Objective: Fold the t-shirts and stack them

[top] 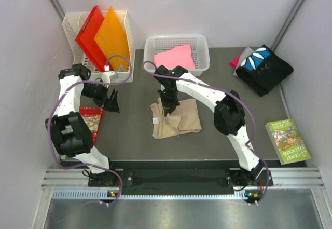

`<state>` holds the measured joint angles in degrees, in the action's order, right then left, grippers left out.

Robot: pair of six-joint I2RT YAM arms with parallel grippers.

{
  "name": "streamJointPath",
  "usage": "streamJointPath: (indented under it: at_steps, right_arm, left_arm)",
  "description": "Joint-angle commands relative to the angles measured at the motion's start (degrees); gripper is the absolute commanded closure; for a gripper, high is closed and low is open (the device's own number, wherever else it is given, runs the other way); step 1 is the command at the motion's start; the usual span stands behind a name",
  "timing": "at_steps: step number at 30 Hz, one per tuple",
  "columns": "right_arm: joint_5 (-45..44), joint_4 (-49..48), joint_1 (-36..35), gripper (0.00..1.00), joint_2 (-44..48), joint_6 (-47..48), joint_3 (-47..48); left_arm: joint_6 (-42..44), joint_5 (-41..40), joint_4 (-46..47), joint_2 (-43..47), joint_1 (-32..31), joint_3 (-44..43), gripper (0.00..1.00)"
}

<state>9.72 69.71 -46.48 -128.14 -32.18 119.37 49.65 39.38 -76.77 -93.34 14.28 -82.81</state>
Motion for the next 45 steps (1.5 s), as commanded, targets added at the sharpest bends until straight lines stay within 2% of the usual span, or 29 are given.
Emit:
streamJointPath:
  at_steps: [1,7,10,12,14,20,25,29,35,38,45]
  right_arm:
    - [3.0,-2.3,-2.8,1.00,-1.9,-1.7,3.1]
    - [5.3,-4.1,-4.1,0.99,-4.3,-2.4,3.6]
    - [6.7,-4.9,-4.5,0.91,-5.5,-2.7,4.8]
    - [8.0,-5.3,-4.7,0.83,-6.4,-2.8,5.8]
    - [9.0,-6.1,-4.8,0.71,-6.9,-3.1,6.6]
    - [14.0,-9.3,-4.9,0.51,-7.7,-3.5,6.1]
    - [19.3,-12.6,-3.9,0.48,-6.3,-5.2,5.4]
    - [21.4,-13.7,-0.9,0.48,0.3,-5.0,1.7]
    - [21.3,-18.6,6.1,0.49,15.9,-4.8,-15.5]
    - [21.6,-20.8,7.6,0.49,20.1,-4.6,-24.1]
    - [23.8,-27.0,5.1,0.51,20.5,-7.1,-32.1]
  left_arm:
    - [1.2,1.4,-8.0,0.4,0.5,0.9,0.01]
    - [1.2,1.7,-7.9,1.1,0.4,2.3,0.01]
    - [0.9,1.7,-7.4,2.1,0.5,3.9,0.01]
    - [0.9,1.8,-7.3,2.8,0.5,4.7,0.01]
    - [0.6,1.8,-7.2,3.2,0.5,5.5,0.01]
    - [0.4,1.9,-7.3,3.9,0.5,5.6,0.01]
    - [0.2,1.5,-7.5,4.2,0.4,5.6,0.01]
    - [-0.1,0.5,-7.3,4.3,0.5,5.5,0.01]
    - [-0.3,-0.1,-7.3,4.2,0.4,5.1,0.01]
    - [-0.4,0.1,-7.4,4.0,0.5,4.8,0.01]
    - [-1.0,0.4,-7.7,3.2,0.3,3.0,0.01]
